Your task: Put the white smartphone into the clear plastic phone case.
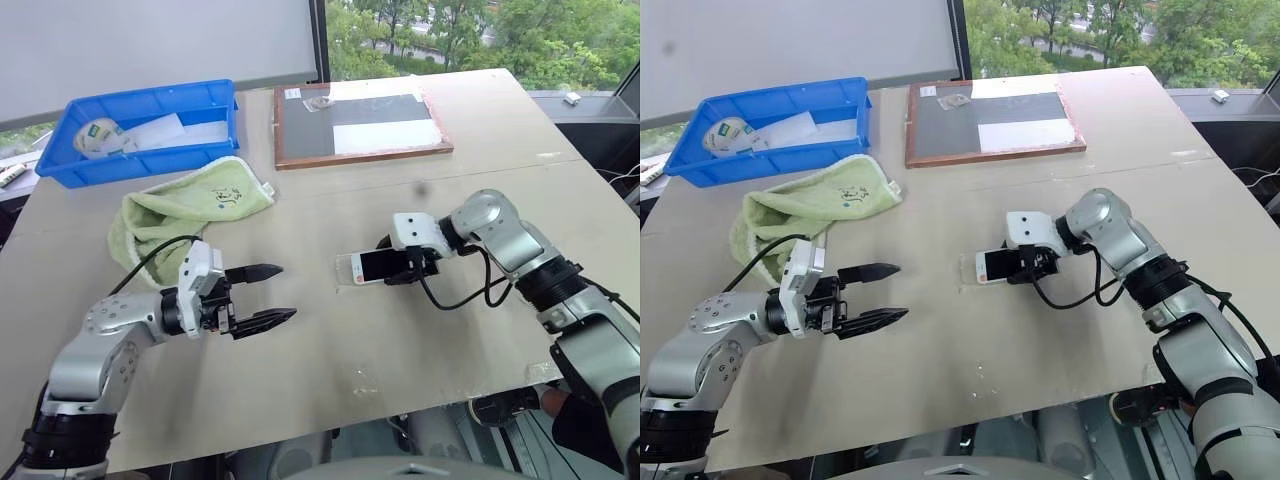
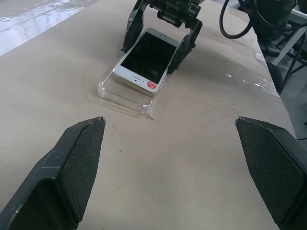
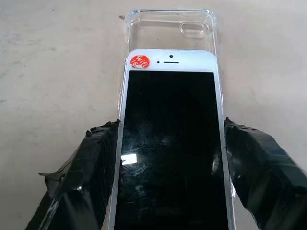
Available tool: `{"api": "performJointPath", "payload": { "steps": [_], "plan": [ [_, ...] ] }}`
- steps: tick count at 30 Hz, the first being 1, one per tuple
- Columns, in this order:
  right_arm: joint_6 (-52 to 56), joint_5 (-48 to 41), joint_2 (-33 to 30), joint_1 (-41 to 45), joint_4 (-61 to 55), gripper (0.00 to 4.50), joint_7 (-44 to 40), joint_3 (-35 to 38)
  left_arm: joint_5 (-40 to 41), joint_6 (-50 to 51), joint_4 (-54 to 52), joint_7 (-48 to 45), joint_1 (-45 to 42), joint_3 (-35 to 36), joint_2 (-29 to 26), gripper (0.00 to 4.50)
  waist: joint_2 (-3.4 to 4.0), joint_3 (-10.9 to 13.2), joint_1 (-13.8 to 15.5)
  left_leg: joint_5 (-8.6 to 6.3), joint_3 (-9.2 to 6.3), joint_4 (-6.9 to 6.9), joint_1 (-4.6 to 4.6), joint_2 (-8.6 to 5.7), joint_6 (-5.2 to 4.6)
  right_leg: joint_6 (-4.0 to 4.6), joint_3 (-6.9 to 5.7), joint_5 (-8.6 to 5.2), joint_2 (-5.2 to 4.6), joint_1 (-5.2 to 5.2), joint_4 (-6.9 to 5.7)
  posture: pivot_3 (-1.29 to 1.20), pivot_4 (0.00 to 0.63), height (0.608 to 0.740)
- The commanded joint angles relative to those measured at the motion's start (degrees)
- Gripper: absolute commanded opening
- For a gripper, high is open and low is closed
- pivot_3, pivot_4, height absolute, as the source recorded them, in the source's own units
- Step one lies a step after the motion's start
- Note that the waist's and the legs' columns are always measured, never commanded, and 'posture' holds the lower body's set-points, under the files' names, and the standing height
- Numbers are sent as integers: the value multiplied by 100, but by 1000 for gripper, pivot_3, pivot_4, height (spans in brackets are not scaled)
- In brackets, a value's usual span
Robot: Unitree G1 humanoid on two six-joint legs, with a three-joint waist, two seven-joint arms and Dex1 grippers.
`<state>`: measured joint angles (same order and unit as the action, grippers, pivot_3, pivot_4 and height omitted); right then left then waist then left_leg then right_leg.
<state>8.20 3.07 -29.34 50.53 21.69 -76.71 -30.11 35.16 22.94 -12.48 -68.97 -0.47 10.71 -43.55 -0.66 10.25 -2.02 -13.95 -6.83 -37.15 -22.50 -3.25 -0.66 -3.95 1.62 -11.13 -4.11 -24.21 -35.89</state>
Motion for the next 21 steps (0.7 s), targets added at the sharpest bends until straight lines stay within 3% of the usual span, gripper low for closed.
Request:
{"api": "performJointPath", "payload": {
  "steps": [1, 4, 7, 14, 17, 21],
  "plan": [
    [85, 424, 98, 59, 330, 2970, -39, -262, 19, -132, -78, -6, -23, 33, 19, 4500, 0, -1, -7, 0, 0, 0, 2, 0, 0, 0, 0, 0, 1, 1, -1, 0, 150, 740],
    [222, 423, 163, 109, 359, 2969, -27, -172, -4, -171, -60, 0, -29, 26, 43, 4500, -1, -3, -16, 0, 0, 0, 11, 1, 0, 2, 0, 1, 2, 7, -3, 0, 150, 740],
    [384, 267, 141, 115, 141, 4378, 11, 72, -16, -200, -42, -1, -22, 10, 64, 4500, 1, -2, -18, 0, 0, 2, 30, 2, 1, 3, 1, 2, 4, 23, -5, 0, 150, 740],
    [1388, -410, -160, -164, -1593, 4448, 88, 847, -249, -404, 137, -16, -193, -208, 146, 4500, 5, 1, 1, -1, -2, 1, 1, 1, 3, 4, 2, 3, 2, -2, -4, 0, 150, 740],
    [2135, -789, -98, -294, -2113, 3618, 229, 1121, -357, -461, 297, -101, -329, -398, 156, 4500, 5, 1, -5, -1, -5, 2, -2, 2, 3, 4, 1, 3, 2, -6, -5, 0, 150, 740],
    [2215, -852, 64, -649, -2300, 1801, 563, 1063, -360, -469, 441, -187, -531, -527, 182, 3270, 3, 0, -2, -2, -5, 2, -2, 2, 3, 4, 1, 3, 2, -5, -4, 0, 150, 740]
  ]
}}
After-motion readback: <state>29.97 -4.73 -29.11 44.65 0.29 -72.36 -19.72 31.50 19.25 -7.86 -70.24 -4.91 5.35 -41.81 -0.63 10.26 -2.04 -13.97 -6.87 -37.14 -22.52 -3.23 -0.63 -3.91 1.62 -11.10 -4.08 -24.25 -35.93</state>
